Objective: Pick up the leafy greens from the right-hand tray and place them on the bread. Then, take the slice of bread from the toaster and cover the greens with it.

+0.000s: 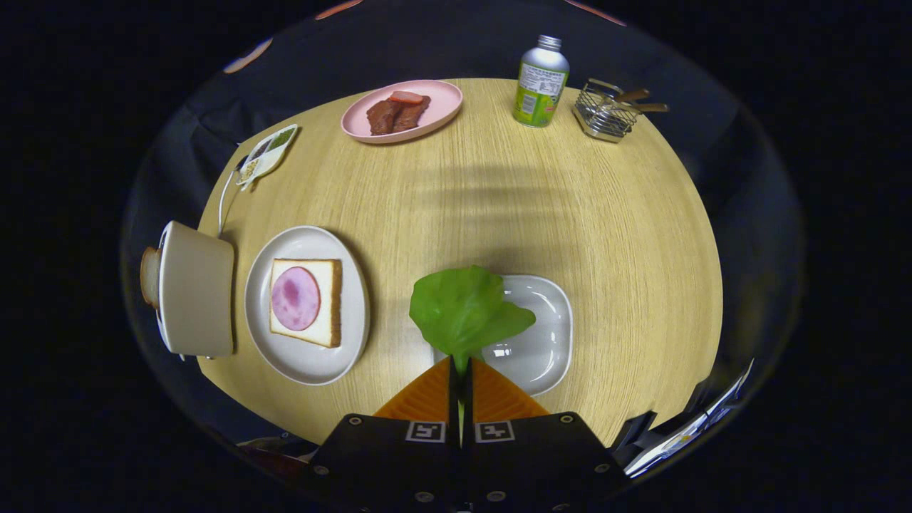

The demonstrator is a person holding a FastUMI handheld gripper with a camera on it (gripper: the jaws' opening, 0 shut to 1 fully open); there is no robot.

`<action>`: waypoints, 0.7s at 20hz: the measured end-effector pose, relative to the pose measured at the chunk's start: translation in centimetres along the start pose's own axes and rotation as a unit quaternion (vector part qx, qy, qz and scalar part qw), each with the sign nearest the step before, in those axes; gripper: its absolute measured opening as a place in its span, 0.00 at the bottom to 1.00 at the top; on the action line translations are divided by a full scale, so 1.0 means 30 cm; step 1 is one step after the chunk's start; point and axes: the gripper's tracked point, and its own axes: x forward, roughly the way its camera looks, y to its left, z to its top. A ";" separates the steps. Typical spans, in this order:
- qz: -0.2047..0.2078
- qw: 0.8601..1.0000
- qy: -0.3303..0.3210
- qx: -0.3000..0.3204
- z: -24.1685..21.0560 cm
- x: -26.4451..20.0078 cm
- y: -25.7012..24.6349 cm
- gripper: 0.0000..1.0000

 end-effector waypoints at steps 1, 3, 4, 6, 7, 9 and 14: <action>0.005 1.000 -0.003 -0.004 0.008 -0.014 0.027 0.01; 0.013 1.000 -0.010 -0.017 0.026 -0.043 0.079 0.01; 0.017 0.999 -0.013 -0.023 0.033 -0.052 0.105 0.01; 0.027 0.999 -0.016 -0.035 0.050 -0.065 0.172 0.01; 0.032 0.998 -0.017 -0.041 0.057 -0.069 0.205 0.01; 0.040 0.997 -0.019 -0.056 0.075 -0.069 0.270 0.01; 0.062 0.994 -0.016 -0.094 0.108 -0.058 0.451 0.01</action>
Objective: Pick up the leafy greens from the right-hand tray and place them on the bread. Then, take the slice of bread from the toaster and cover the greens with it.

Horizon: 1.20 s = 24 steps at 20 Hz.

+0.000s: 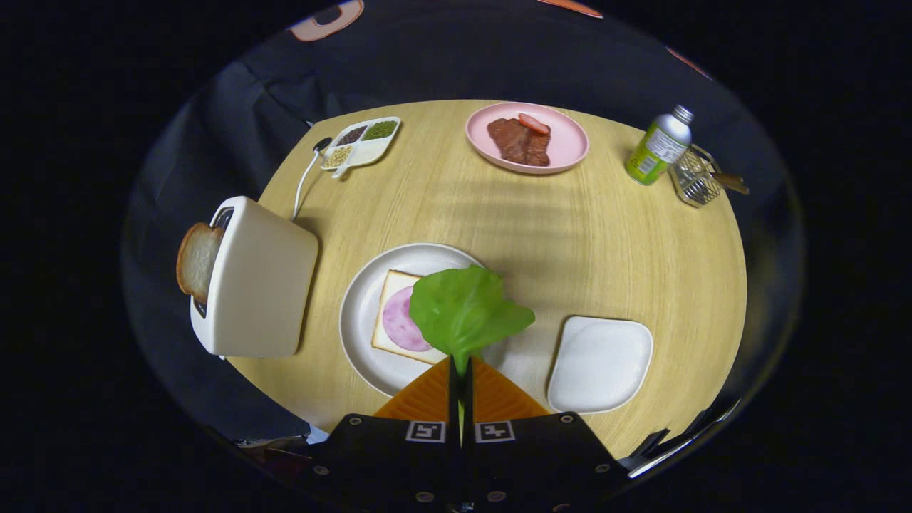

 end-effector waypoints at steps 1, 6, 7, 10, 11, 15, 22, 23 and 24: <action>0.005 1.000 0.001 -0.007 0.013 0.006 0.030 0.01; 0.022 0.999 0.009 -0.031 0.049 0.048 0.152 0.01; 0.025 0.999 0.011 -0.033 0.054 0.055 0.169 0.01; 0.025 0.999 0.019 -0.038 0.056 0.088 0.193 0.01; 0.024 0.999 0.022 -0.040 0.056 0.099 0.194 0.01; 0.022 0.998 0.029 -0.044 0.051 0.143 0.188 0.01; 0.008 0.999 0.048 -0.019 0.020 0.204 0.123 0.03; 0.004 0.999 0.049 -0.018 0.015 0.209 0.113 0.04; 0.002 0.999 0.049 -0.019 0.010 0.213 0.105 0.10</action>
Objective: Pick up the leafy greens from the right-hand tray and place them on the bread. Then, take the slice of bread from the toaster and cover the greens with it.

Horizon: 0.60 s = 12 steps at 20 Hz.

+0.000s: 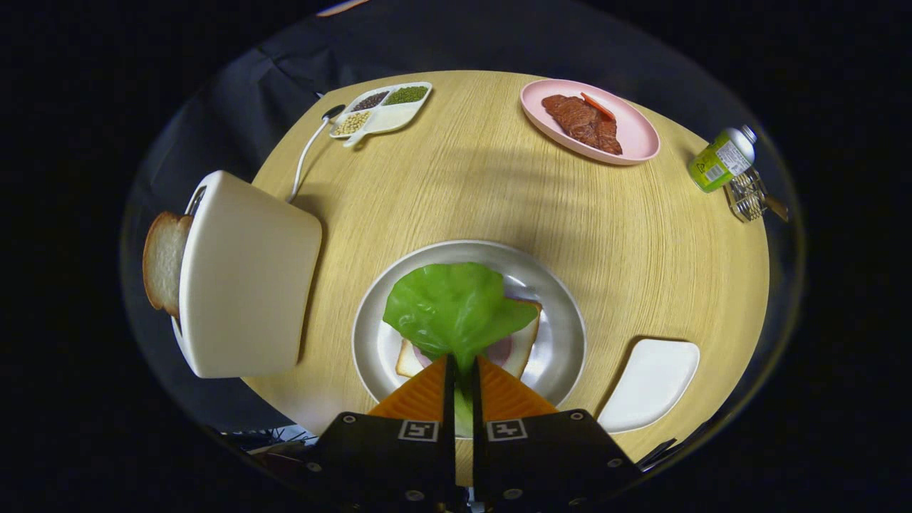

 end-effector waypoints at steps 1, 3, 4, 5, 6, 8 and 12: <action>-0.003 1.000 0.000 -0.001 -0.002 0.004 -0.006 0.13; -0.004 1.000 0.000 0.002 -0.003 0.009 -0.008 0.25; -0.003 1.000 -0.002 0.002 -0.003 0.008 -0.005 0.34; -0.006 1.000 -0.004 0.000 -0.002 0.005 -0.011 0.39; -0.010 1.000 -0.008 -0.003 0.001 0.006 -0.017 0.49; -0.011 1.000 -0.011 -0.003 0.002 -0.002 -0.013 0.67; -0.018 0.999 -0.028 -0.003 0.017 -0.019 -0.015 0.92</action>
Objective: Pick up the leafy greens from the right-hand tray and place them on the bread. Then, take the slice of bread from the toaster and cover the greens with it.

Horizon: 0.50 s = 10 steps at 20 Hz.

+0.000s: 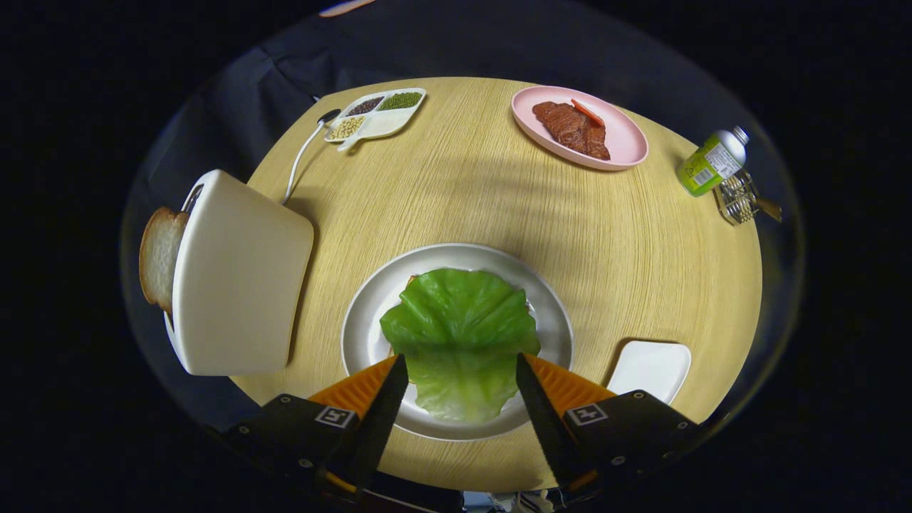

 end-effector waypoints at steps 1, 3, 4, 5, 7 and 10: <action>0.000 1.000 -0.004 0.002 0.005 -0.011 0.001 0.97; 0.003 1.000 -0.019 0.002 0.024 -0.047 0.018 0.99; 0.003 1.000 -0.028 -0.001 0.037 -0.076 0.029 0.99; 0.006 0.999 -0.039 -0.005 0.059 -0.107 0.048 0.99; 0.017 0.998 -0.061 -0.011 0.118 -0.181 0.104 0.99; 0.024 0.996 -0.086 -0.019 0.205 -0.283 0.180 0.99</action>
